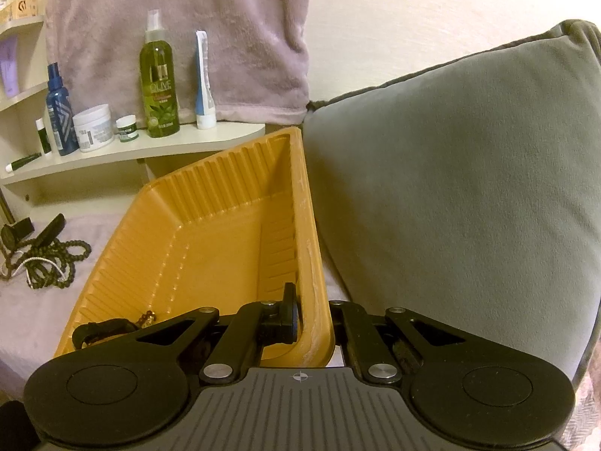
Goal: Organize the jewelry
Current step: 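Lift the dark beaded strand into the orange tray and open the left gripper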
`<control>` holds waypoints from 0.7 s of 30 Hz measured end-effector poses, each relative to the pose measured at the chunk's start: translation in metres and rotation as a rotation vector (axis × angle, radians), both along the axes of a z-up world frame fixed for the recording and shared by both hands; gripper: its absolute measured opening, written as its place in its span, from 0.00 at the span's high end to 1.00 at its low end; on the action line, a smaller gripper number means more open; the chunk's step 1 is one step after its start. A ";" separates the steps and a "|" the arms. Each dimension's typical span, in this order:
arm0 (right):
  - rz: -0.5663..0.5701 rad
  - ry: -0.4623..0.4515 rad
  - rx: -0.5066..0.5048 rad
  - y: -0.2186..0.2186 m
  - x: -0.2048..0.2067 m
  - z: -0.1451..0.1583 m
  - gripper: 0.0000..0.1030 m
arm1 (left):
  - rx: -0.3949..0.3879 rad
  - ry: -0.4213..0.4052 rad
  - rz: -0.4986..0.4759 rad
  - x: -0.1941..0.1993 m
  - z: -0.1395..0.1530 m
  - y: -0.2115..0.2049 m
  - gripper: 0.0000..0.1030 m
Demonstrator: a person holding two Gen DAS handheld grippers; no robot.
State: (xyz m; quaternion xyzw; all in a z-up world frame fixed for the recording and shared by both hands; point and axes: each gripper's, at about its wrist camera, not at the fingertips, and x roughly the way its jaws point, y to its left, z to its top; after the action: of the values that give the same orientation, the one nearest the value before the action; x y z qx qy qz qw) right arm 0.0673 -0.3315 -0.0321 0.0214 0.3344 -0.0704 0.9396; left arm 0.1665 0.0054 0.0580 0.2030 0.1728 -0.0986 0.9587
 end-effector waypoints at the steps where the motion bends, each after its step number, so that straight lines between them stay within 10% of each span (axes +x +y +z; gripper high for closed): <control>1: 0.000 -0.001 0.001 0.000 0.000 0.001 0.96 | -0.005 -0.003 -0.008 0.000 0.004 -0.002 0.94; 21: -0.001 -0.009 0.011 0.001 0.003 0.003 0.96 | -0.218 0.049 -0.344 -0.002 0.033 -0.119 0.94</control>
State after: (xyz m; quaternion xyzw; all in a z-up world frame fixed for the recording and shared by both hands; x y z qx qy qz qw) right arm 0.0704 -0.3306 -0.0290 0.0271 0.3307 -0.0688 0.9408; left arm 0.1643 -0.1138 0.0908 0.1222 0.1473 -0.2841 0.9395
